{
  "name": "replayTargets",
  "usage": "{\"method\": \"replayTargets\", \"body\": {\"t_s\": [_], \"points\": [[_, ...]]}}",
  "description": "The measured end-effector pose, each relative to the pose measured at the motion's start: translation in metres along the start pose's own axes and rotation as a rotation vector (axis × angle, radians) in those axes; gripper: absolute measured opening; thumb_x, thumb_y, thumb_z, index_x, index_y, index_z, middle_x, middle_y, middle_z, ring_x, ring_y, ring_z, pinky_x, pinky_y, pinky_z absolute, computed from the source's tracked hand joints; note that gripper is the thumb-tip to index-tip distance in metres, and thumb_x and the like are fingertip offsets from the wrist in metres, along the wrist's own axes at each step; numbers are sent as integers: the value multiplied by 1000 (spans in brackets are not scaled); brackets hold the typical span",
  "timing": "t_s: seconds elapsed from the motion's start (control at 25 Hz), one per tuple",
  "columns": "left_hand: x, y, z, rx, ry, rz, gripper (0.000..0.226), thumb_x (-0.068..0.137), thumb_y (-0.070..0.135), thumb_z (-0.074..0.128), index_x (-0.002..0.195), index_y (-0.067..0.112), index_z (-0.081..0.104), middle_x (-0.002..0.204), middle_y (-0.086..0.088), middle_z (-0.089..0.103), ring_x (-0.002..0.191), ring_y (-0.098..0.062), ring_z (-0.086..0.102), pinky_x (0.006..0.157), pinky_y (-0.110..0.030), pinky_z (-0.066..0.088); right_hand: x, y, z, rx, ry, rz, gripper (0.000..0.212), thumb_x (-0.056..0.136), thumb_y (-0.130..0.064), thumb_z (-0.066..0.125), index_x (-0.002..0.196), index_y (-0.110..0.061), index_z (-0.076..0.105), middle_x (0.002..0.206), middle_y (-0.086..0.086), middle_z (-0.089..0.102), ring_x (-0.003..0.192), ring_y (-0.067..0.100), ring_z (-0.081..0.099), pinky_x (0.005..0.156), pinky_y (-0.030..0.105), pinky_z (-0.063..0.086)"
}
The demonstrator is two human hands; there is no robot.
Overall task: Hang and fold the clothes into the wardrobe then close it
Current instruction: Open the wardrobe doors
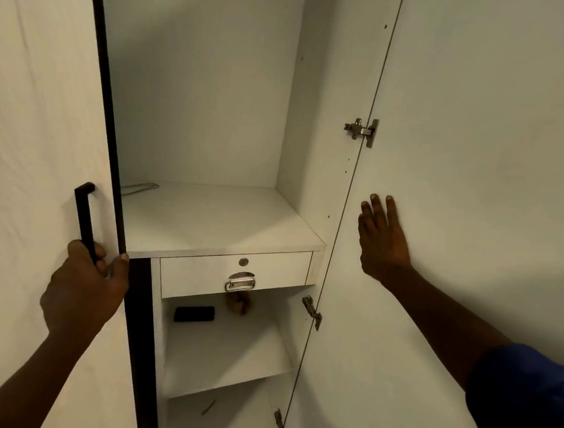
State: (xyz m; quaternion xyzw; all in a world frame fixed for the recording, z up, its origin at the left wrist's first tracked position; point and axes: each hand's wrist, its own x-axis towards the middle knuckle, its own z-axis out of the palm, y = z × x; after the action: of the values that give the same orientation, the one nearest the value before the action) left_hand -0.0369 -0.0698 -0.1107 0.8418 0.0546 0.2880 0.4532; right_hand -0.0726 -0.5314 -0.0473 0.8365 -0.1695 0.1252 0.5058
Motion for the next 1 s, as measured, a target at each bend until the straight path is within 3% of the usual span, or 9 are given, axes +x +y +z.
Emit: {"method": "replayTargets", "body": {"t_s": [0.28, 0.4, 0.68, 0.8, 0.92, 1.0], "points": [[-18, 11, -9, 23, 53, -54, 33, 96, 43, 66, 105, 17, 47, 82, -3, 62, 79, -29, 54, 72, -43, 43, 23, 16, 47, 72, 185, -105, 80, 101, -54, 31, 159, -9, -1, 167, 22, -12, 151, 48, -20, 118, 66, -12], [-28, 10, -17, 47, 85, -54, 35, 96, 44, 66, 105, 16, 47, 82, -4, 62, 79, -30, 55, 70, -42, 43, 26, 22, 60, 118, 245, -132, 81, 100, -57, 33, 161, -12, 5, 167, 22, -9, 152, 46, -18, 119, 65, -10], [-50, 9, -41, 16, 113, -79, 34, 95, 44, 67, 104, 16, 50, 81, -5, 61, 79, -32, 60, 71, -42, 44, 24, 19, 56, 132, 217, -117, 80, 100, -57, 32, 162, -14, 8, 167, 22, -12, 152, 47, -20, 119, 65, -10], [-62, 4, -54, -1, 168, -101, 36, 94, 47, 69, 103, 18, 50, 80, -4, 61, 77, -30, 60, 71, -42, 46, 17, 7, 38, 183, 105, -70, 77, 97, -57, 37, 161, -17, 20, 168, 22, -5, 152, 50, -16, 118, 68, -9], [-76, 1, -67, 5, 259, -153, 38, 90, 51, 72, 100, 20, 51, 77, 0, 60, 74, -27, 59, 72, -38, 43, 12, -34, 0, 504, 33, -102, 71, 93, -57, 47, 154, -23, 35, 169, 18, 7, 154, 46, -7, 120, 68, -2], [-84, -2, -80, 4, 331, -184, 41, 87, 54, 73, 95, 21, 50, 73, 3, 59, 73, -27, 59, 72, -35, 42, 7, -77, -44, 784, 40, -256, 71, 93, -59, 47, 154, -26, 33, 169, 12, 10, 156, 39, -4, 121, 61, 4]]}}
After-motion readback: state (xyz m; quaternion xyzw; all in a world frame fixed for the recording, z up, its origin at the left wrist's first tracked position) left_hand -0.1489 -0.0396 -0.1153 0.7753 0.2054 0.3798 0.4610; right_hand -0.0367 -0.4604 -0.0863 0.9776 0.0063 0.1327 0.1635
